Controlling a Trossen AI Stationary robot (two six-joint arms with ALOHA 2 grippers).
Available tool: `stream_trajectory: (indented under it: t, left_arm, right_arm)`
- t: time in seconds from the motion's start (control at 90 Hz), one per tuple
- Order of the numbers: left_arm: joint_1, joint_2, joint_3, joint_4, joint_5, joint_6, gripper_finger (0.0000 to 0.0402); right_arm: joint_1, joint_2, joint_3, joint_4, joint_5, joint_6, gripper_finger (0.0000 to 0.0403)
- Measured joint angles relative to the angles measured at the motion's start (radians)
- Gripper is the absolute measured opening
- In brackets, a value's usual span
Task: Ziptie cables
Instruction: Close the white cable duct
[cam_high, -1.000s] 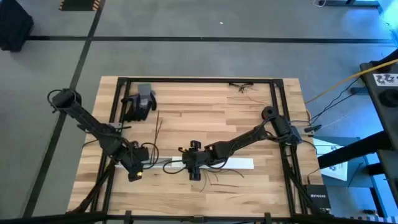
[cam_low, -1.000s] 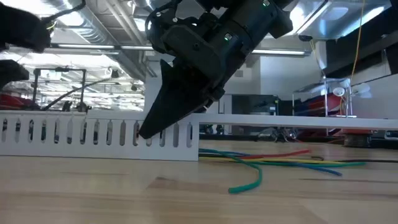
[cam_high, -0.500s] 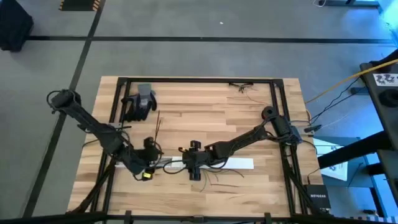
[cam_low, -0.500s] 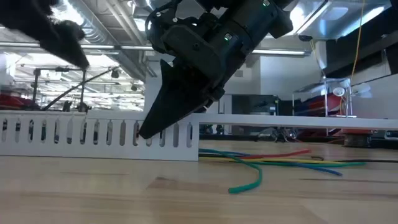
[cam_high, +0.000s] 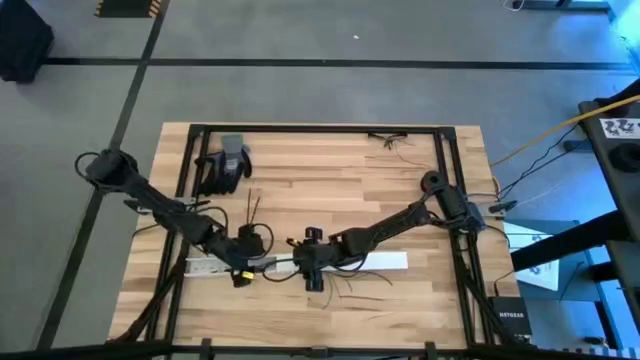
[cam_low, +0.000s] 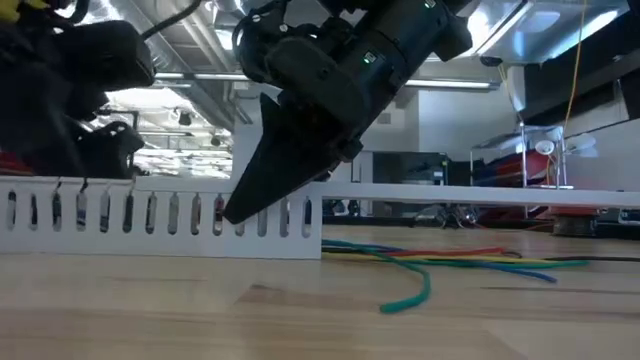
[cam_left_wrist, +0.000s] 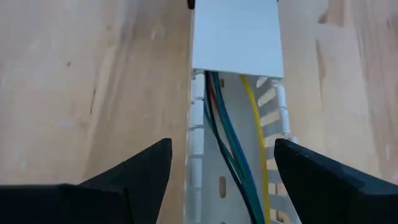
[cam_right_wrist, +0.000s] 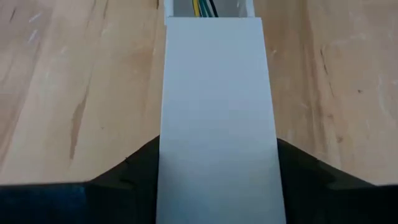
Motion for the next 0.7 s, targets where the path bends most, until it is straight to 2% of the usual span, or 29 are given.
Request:
stream_trajectory:
  t: [0.167,0.389,0.7]
  left_arm:
    - [0.017,-0.038,0.031,-0.014,0.014,0.020,0.0279]
    - [-0.016,-0.072,0.042,-0.055,0.015,-0.017,0.0279]
    - [-0.021,-0.015,-0.002,-0.021,-0.009,-0.044,0.0279]
  right_arm:
    - [0.000,0.000,0.000,0.001,0.003,0.009,0.0228]
    - [-0.001,0.001,0.000,0.003,0.006,0.012,0.0228]
    - [-0.002,0.001,0.000,0.005,0.015,0.011,0.0228]
